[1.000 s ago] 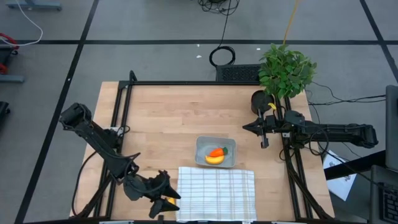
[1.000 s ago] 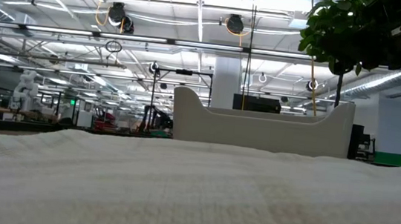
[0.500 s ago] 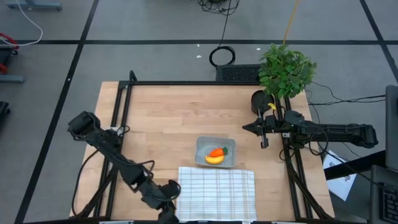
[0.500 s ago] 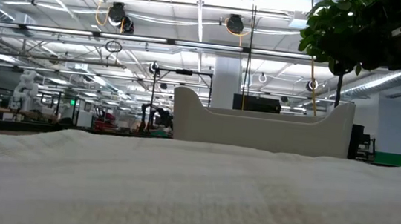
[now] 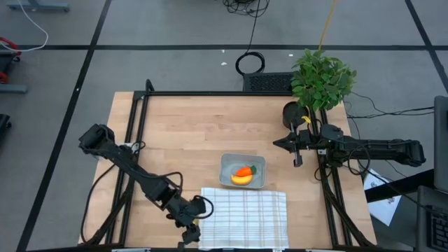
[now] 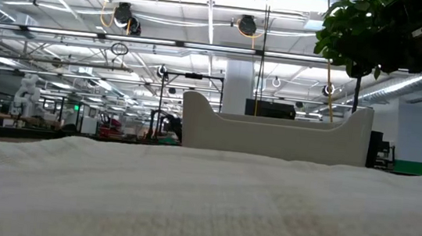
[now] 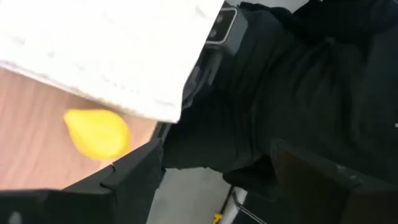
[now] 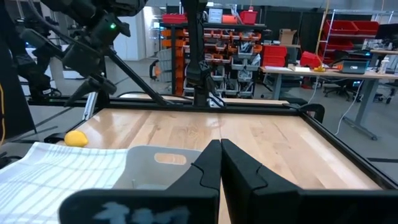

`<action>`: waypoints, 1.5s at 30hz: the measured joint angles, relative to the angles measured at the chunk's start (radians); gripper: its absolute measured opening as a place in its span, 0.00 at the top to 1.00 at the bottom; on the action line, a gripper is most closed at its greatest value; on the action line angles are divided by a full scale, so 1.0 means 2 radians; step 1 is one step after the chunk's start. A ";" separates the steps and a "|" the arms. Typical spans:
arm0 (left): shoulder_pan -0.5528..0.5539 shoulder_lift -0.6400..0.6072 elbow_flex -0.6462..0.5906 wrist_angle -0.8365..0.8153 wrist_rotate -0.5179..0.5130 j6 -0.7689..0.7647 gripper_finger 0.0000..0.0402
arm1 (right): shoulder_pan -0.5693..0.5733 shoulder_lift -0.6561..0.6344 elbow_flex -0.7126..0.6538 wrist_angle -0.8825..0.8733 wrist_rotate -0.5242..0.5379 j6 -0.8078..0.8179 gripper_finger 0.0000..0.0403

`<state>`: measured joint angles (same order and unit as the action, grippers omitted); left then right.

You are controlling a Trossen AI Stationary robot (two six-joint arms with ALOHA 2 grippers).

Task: Pick and placing Produce into tupperware
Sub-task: Put the yellow lemon into the gray bin

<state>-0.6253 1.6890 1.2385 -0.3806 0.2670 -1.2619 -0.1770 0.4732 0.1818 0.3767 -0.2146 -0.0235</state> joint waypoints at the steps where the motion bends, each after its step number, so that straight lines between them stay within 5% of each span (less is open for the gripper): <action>1: 0.001 0.000 0.000 0.001 -0.004 0.005 0.26 | 0.000 0.000 0.000 0.000 0.000 0.000 1.00; 13: 0.010 0.000 0.000 0.044 -0.080 0.065 0.30 | 0.000 0.000 0.000 0.000 0.000 -0.009 1.00; 22: 0.013 0.000 0.000 -0.118 -0.068 -0.076 0.30 | 0.000 0.000 0.000 -0.004 0.000 -0.013 1.00; 38: -0.044 0.003 0.000 -0.083 -0.069 -0.270 0.32 | 0.000 0.000 0.000 -0.004 0.000 -0.017 1.00; 45: -0.075 0.003 -0.001 -0.025 -0.134 -0.317 0.32 | 0.000 0.000 0.000 -0.004 0.000 -0.017 1.00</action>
<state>-0.7751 1.6955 1.2369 -0.4303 -0.0007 -1.8962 -0.1769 0.4736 0.1816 0.3678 -0.2153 -0.0570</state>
